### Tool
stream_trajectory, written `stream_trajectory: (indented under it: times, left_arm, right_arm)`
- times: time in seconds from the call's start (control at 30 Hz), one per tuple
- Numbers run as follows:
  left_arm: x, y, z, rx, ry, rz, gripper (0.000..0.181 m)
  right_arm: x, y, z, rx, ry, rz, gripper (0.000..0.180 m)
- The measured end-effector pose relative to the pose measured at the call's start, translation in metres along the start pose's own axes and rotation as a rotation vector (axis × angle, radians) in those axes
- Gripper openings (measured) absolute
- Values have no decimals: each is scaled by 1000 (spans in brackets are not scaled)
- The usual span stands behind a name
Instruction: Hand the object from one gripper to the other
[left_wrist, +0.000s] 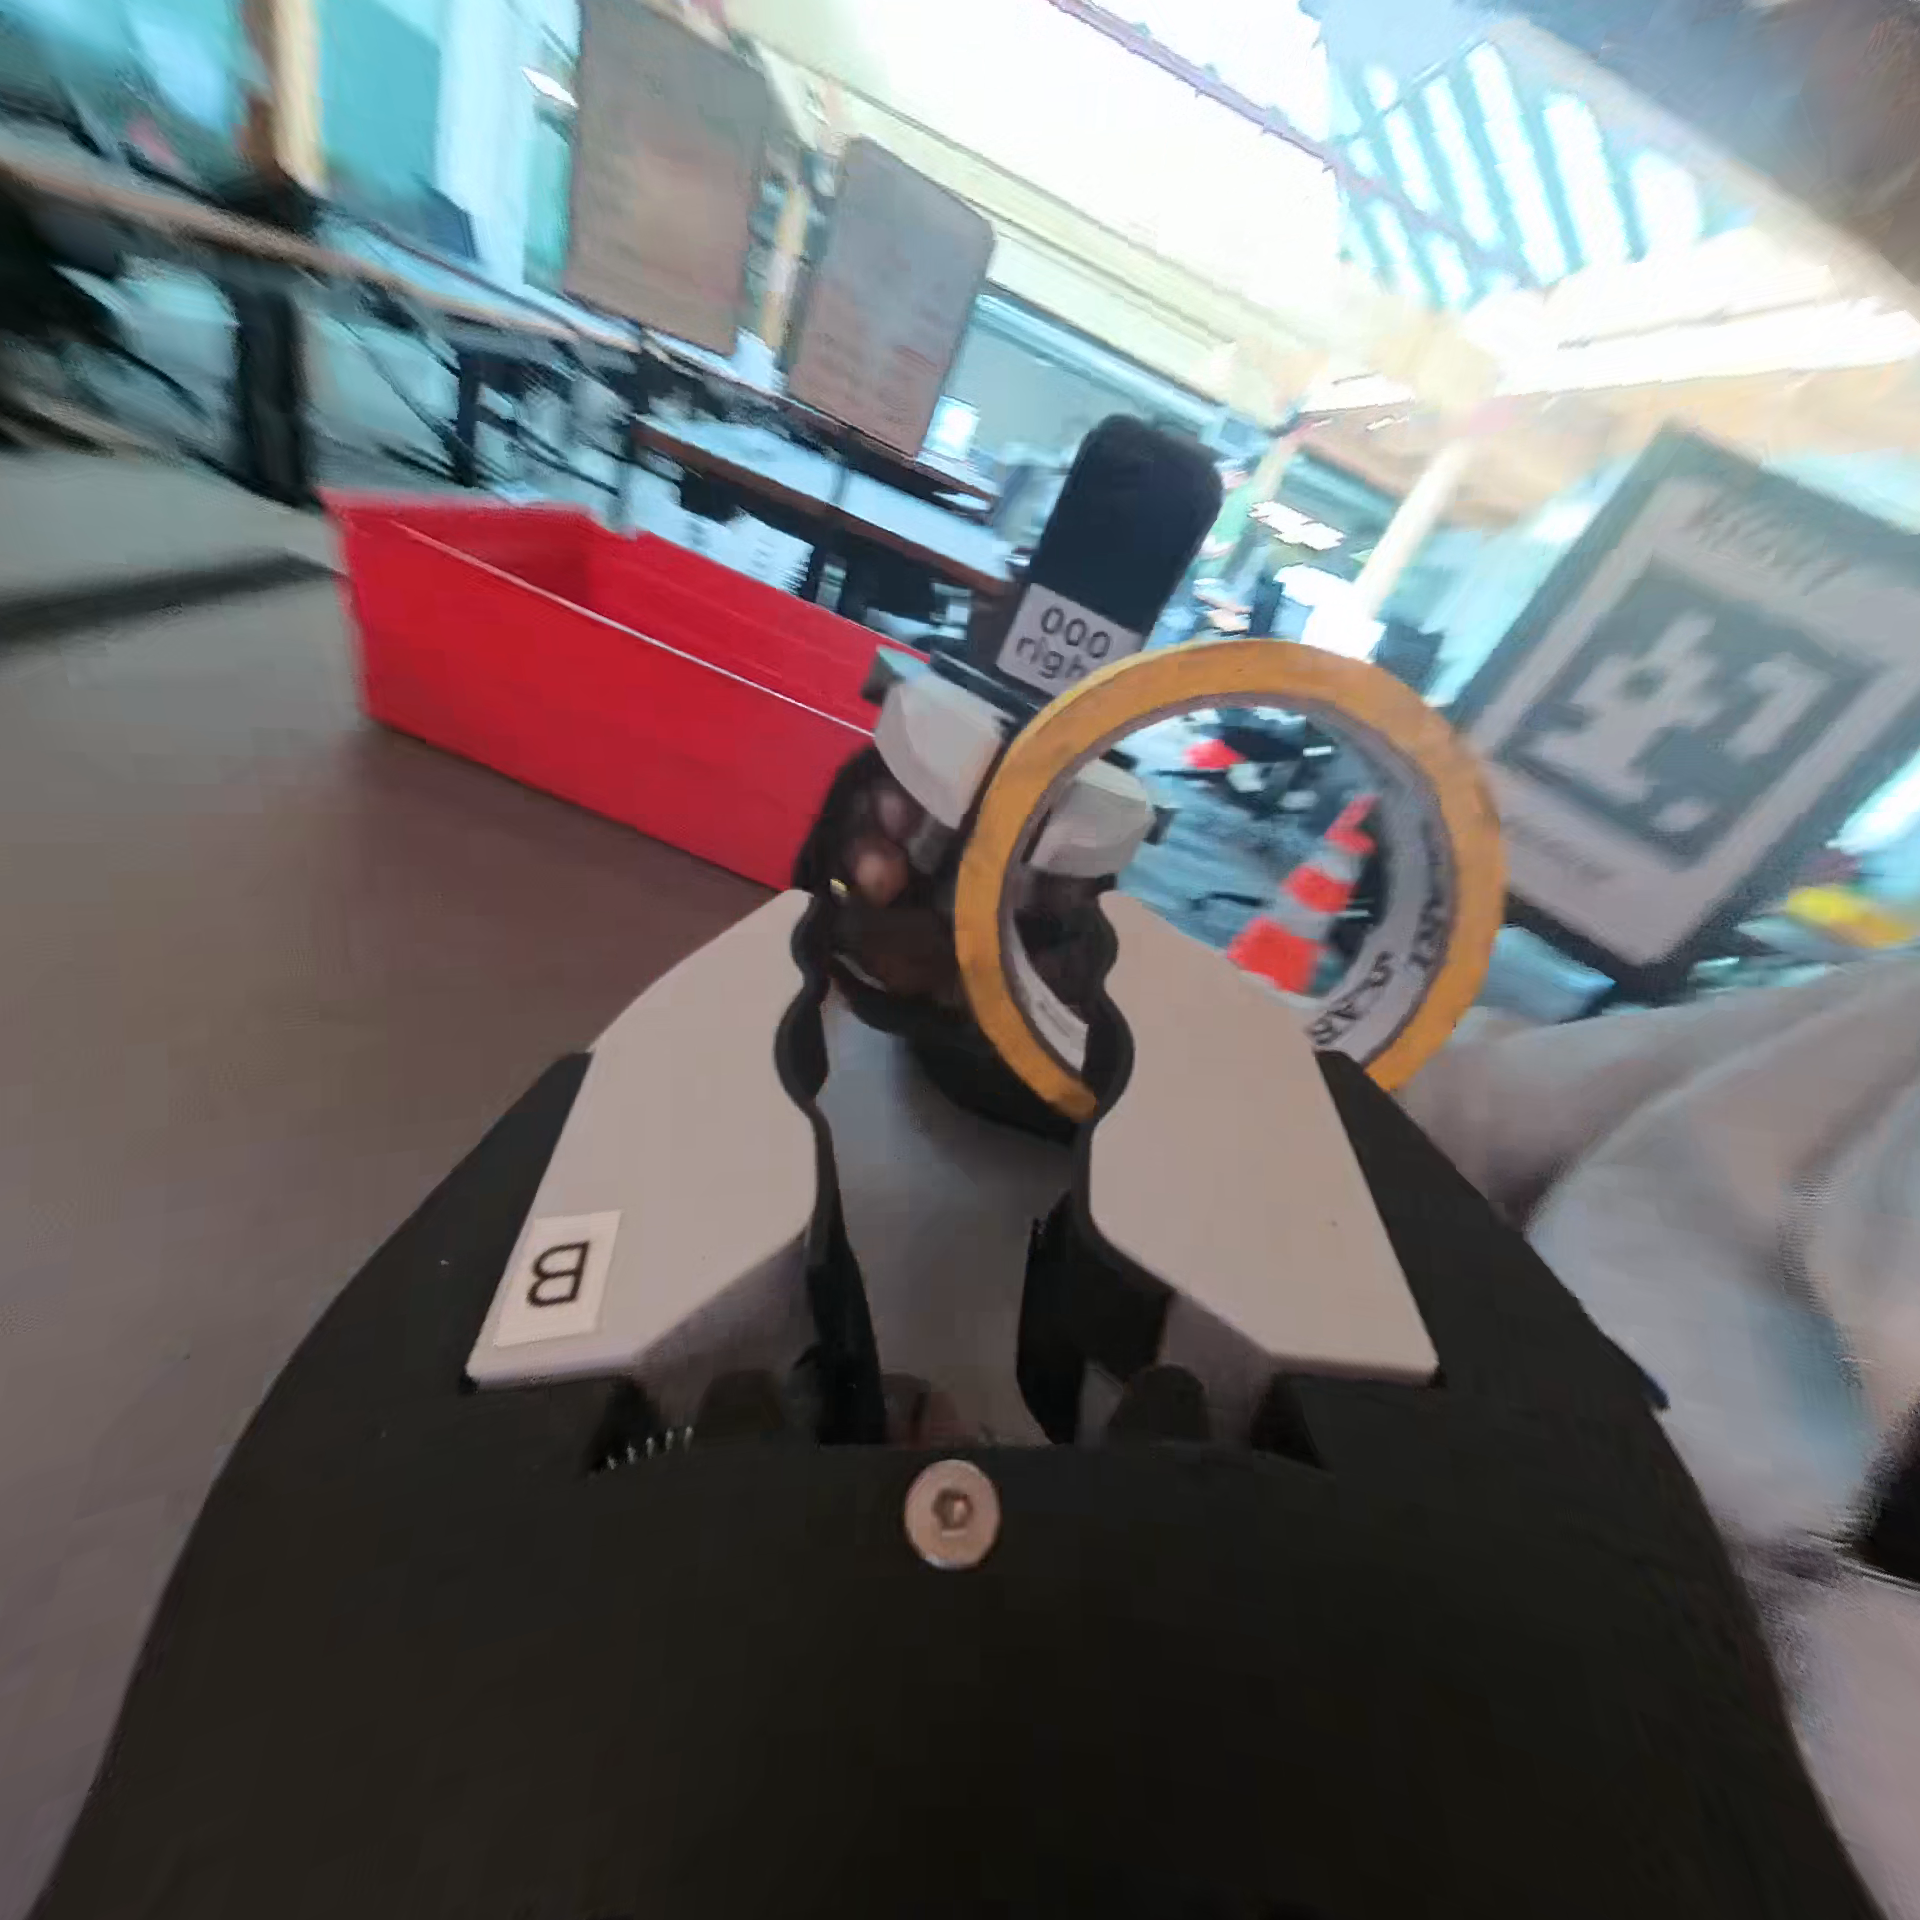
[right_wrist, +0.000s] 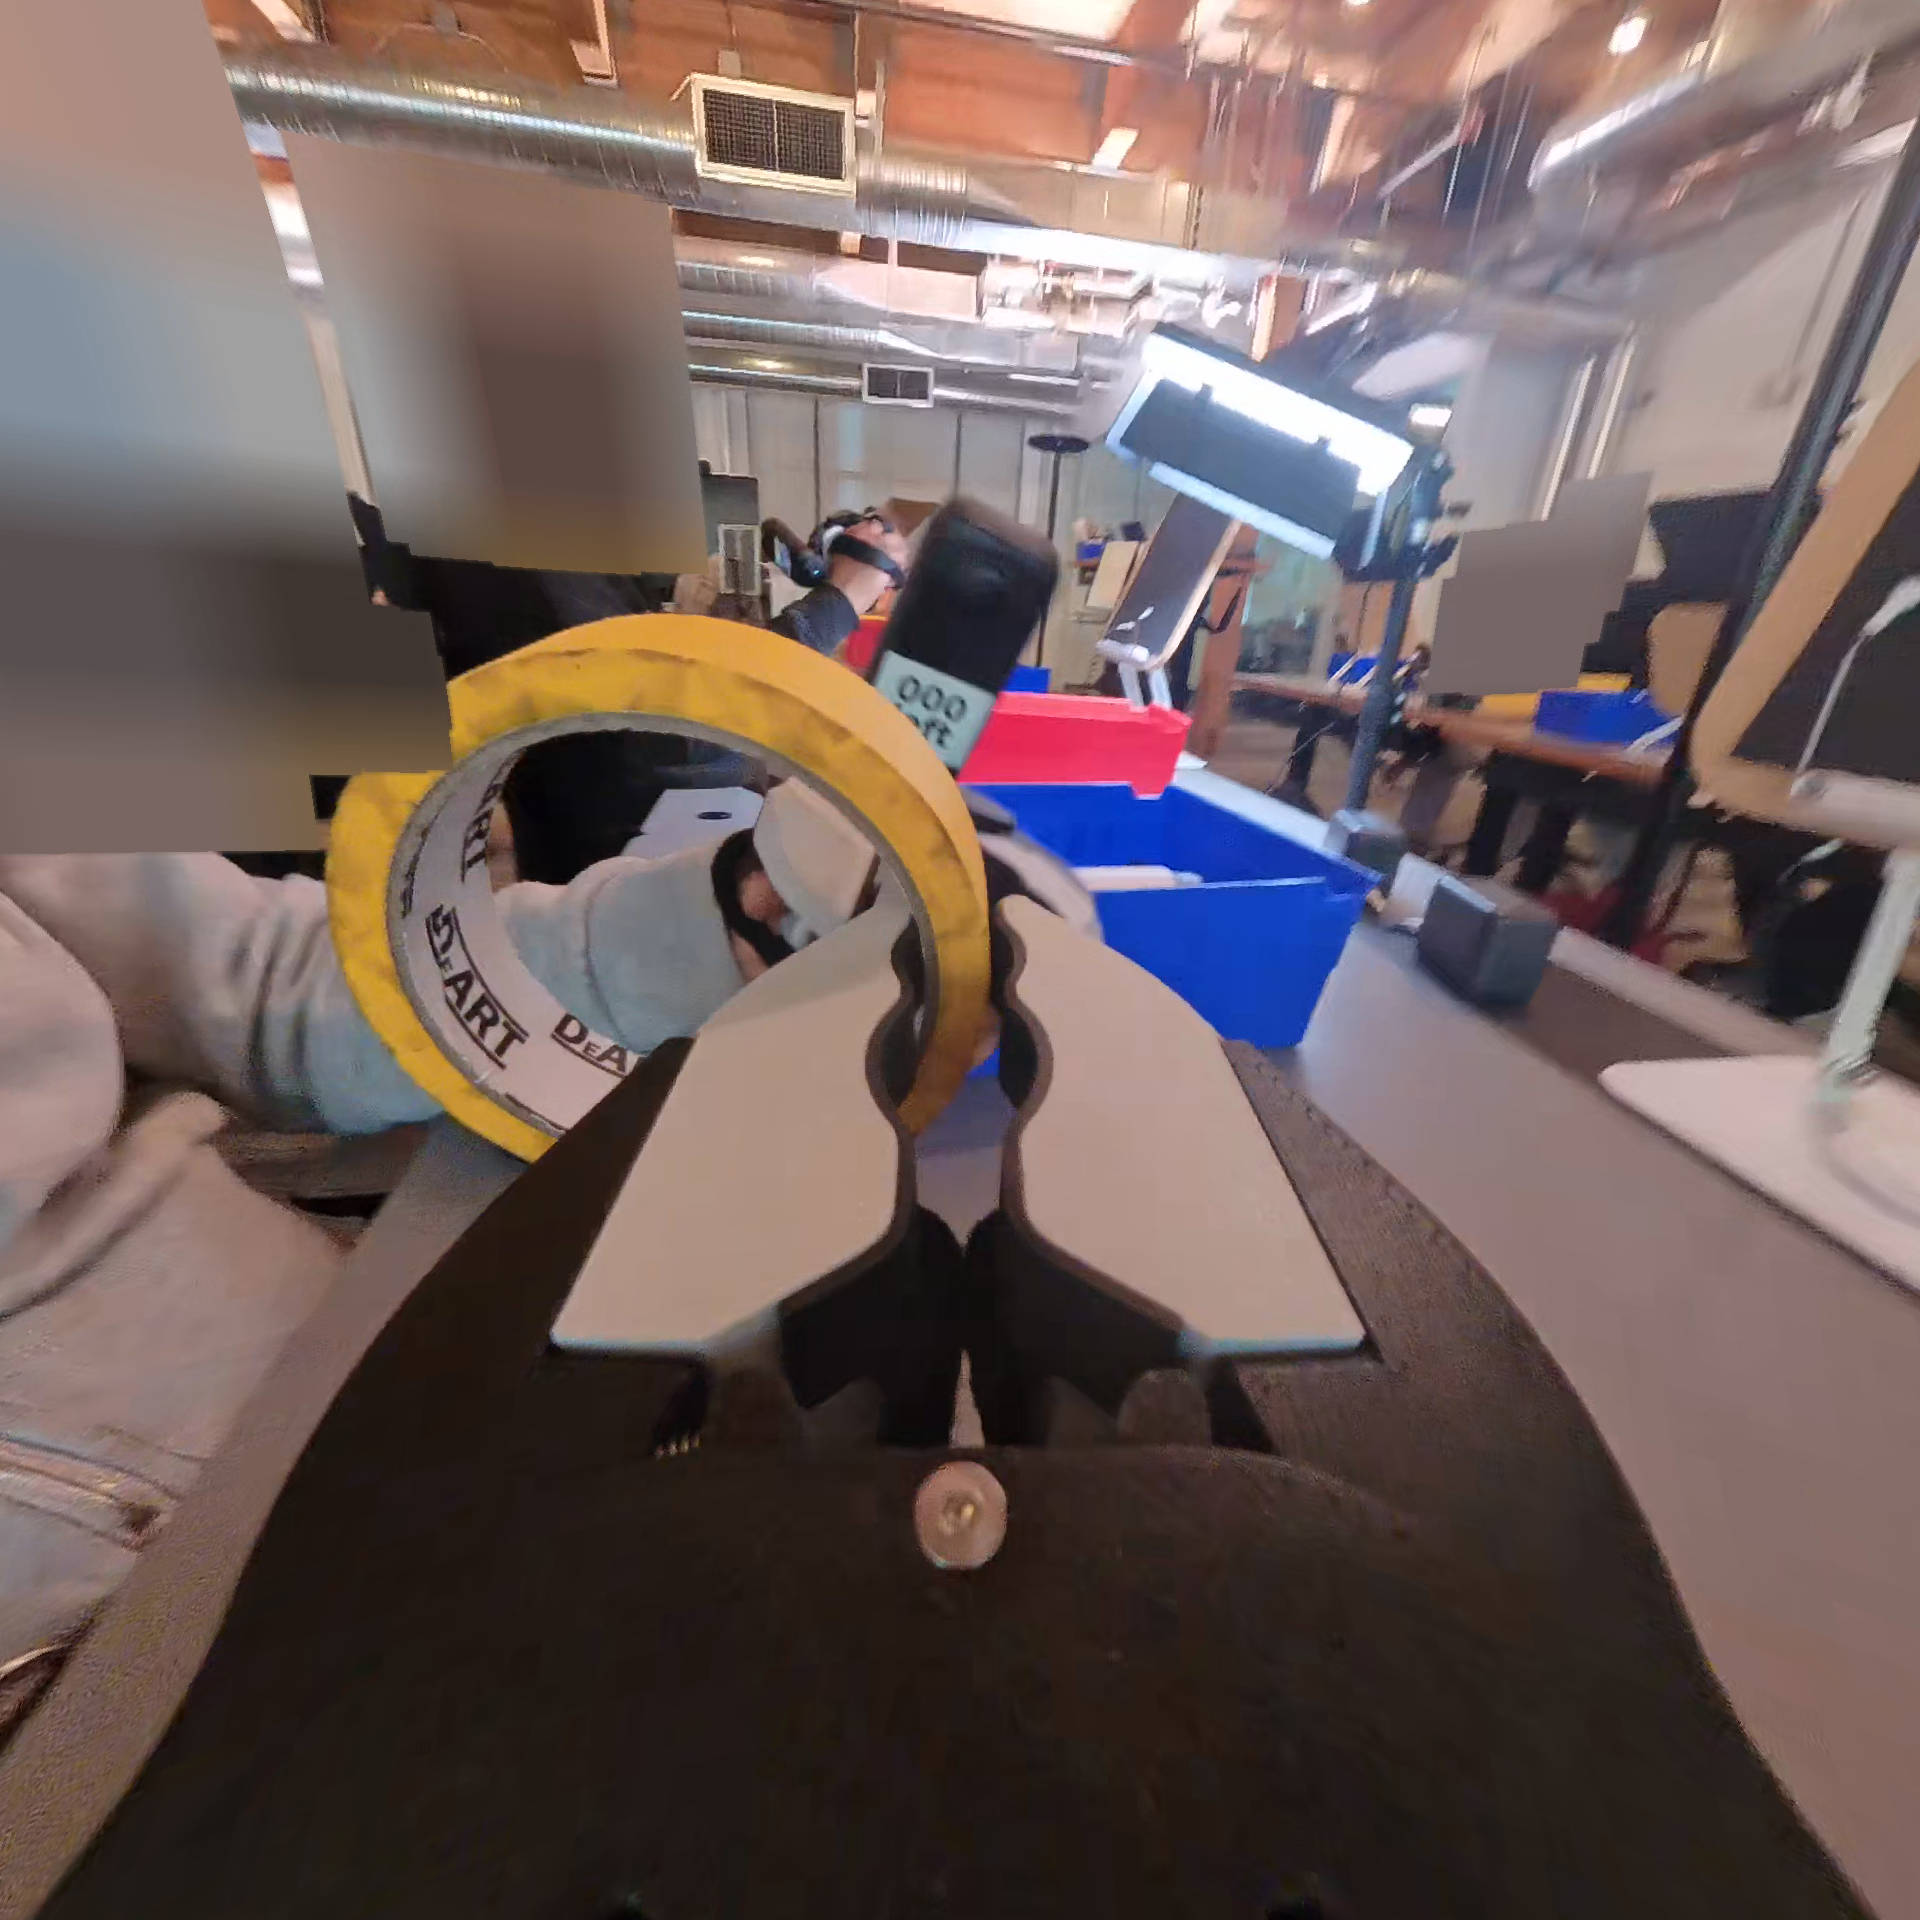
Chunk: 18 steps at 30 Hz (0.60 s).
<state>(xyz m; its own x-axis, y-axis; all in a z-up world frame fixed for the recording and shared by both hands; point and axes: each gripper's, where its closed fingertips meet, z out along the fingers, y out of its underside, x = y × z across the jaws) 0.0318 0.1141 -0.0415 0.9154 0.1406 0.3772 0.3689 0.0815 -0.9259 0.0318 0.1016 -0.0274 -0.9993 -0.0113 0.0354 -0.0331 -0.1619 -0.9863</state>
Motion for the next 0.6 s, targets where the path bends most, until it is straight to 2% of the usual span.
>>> stream_trajectory:
  times: [0.1, 0.47, 0.6]
  left_arm:
    - [14, 15, 7, -84, 140, -158, 45]
    - [26, 54, 14, -301, 233, -312, 32]
    - [31, 60, 14, -332, 258, -309, 13]
  right_arm:
    - [-5, -5, -1, 7, 19, -109, 11]
    - [-21, 2, 6, -54, -6, -281, 11]
    - [-23, 2, 6, -58, -1, -314, 11]
